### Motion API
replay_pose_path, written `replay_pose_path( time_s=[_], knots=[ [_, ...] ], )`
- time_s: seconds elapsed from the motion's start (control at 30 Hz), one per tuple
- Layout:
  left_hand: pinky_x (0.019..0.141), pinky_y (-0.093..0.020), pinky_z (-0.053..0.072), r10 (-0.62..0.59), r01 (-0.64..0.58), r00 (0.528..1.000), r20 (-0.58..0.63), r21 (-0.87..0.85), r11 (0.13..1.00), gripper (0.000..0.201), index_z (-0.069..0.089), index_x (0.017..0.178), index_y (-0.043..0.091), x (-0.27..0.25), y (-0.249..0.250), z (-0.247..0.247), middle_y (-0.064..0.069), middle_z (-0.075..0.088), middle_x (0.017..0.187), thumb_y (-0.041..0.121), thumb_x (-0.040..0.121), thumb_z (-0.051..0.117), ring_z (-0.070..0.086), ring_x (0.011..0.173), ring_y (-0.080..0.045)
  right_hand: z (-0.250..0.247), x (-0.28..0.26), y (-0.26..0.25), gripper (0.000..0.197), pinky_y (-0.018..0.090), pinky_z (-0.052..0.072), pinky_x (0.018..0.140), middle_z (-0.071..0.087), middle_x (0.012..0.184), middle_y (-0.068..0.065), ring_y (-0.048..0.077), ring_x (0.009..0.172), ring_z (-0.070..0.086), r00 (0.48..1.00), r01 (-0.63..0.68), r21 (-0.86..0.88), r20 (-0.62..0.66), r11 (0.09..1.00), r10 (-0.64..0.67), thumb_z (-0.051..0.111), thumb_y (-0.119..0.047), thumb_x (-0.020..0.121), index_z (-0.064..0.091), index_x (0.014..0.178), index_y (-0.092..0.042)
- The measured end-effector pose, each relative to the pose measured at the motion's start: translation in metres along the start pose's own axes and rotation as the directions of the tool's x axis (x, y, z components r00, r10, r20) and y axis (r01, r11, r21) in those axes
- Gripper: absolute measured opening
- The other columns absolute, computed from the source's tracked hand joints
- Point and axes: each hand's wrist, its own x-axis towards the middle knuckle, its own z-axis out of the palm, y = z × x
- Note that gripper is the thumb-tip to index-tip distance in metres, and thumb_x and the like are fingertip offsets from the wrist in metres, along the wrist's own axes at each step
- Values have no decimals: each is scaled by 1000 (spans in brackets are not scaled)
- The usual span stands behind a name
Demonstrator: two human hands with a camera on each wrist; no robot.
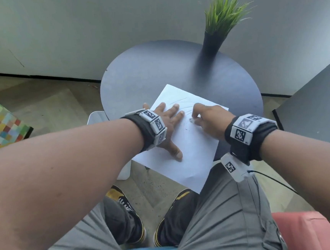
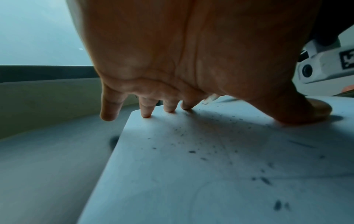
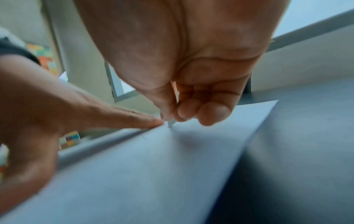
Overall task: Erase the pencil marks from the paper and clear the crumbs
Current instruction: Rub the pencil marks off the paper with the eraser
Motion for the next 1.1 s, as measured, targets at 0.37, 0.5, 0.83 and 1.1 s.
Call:
replay_pose_path(
  time_s=[0.37, 0.5, 0.83, 1.1],
  knots=[
    [112, -67, 16, 27, -27, 999, -20, -8, 1000, 149, -15, 156, 26, -1, -12, 6, 5, -21, 163, 98, 46, 56, -11, 152, -25, 4, 3, -14, 23, 37, 45, 76, 61, 106, 16, 34, 92, 56, 999, 38, -56, 31, 998, -36, 43, -33, 96, 45, 112, -17],
    [112, -69, 14, 15, -15, 1000, -8, -26, 1000, 151, -17, 155, 26, 0, -11, 5, 4, -24, 163, 99, 44, 56, -14, 151, -23, 26, -13, -39, 26, 38, 45, 77, 61, 105, 18, 34, 93, 58, 973, 188, 33, 129, 982, -191, 48, -31, 95, 46, 115, -15],
    [109, -73, 14, 8, -8, 1000, 9, -54, 999, 149, -17, 155, 29, 0, -11, 6, 4, -25, 162, 97, 45, 58, -16, 151, -23, 30, -3, -39, 37, 38, 47, 81, 63, 116, 14, 34, 98, 59, 967, 238, 50, 86, 970, -241, 48, -33, 95, 44, 129, -21],
    [106, -75, 16, 12, -12, 1000, 8, -43, 999, 148, -17, 154, 35, 1, -12, 6, 4, -26, 162, 99, 42, 56, -16, 151, -26, 21, -9, -24, 21, 36, 43, 69, 60, 92, 6, 28, 81, 55, 909, 390, -4, 161, 921, -385, 49, -31, 95, 48, 114, -22]
  ],
)
